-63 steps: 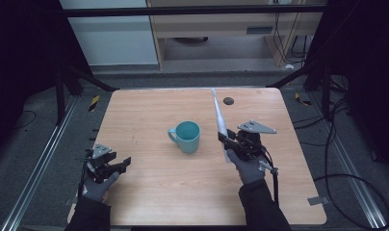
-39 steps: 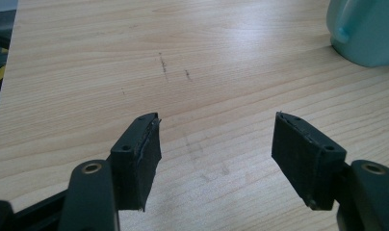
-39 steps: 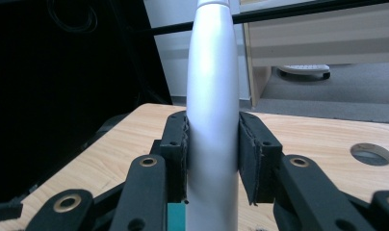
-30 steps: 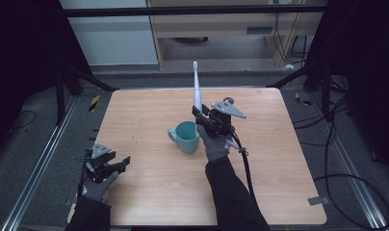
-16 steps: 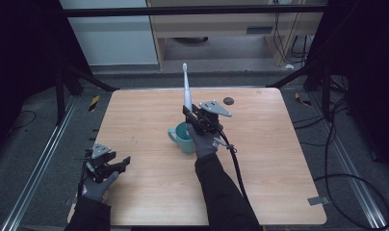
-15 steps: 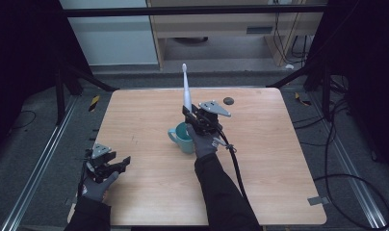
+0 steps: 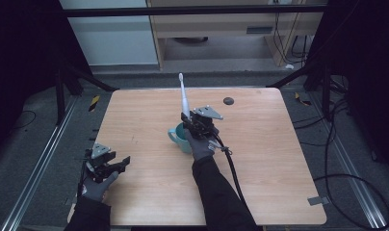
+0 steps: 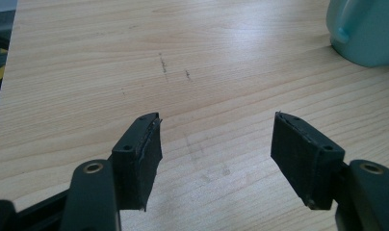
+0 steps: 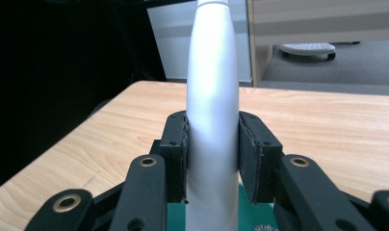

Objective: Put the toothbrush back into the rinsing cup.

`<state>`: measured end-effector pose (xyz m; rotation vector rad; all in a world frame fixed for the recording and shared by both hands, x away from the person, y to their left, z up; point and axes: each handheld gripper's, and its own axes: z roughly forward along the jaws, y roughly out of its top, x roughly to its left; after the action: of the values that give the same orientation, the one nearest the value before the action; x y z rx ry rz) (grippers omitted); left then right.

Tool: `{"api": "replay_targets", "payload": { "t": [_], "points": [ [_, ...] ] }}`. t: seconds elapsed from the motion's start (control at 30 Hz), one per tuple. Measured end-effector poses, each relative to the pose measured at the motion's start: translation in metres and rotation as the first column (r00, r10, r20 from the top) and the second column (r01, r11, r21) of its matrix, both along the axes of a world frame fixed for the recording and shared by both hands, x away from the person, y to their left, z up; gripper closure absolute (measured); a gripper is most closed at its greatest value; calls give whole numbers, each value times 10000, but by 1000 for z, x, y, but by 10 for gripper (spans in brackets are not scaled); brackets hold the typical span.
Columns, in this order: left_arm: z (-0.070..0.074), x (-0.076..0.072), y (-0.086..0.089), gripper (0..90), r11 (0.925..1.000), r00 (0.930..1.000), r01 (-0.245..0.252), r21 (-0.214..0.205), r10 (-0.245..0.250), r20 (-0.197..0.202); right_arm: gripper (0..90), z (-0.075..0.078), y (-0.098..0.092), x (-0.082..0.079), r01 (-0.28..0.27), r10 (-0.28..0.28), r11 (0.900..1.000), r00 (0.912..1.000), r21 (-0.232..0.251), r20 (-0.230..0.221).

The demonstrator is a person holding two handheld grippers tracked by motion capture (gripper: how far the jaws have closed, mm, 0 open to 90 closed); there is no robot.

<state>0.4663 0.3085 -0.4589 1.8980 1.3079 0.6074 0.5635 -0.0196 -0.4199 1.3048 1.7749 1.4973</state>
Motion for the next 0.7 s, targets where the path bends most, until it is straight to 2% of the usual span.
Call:
{"api": "replay_targets", "payload": {
  "t": [0.3,0.7],
  "points": [
    [1,0,-1,340,10000,10000,23,10,-24,28,661,-16,3,-2,35,-52,9988,9993,-489,-362],
    [0,0,-2,339,10000,10000,65,39,-64,-30,648,-21,4,-2,-142,56,9955,9958,-938,-912]
  ]
}}
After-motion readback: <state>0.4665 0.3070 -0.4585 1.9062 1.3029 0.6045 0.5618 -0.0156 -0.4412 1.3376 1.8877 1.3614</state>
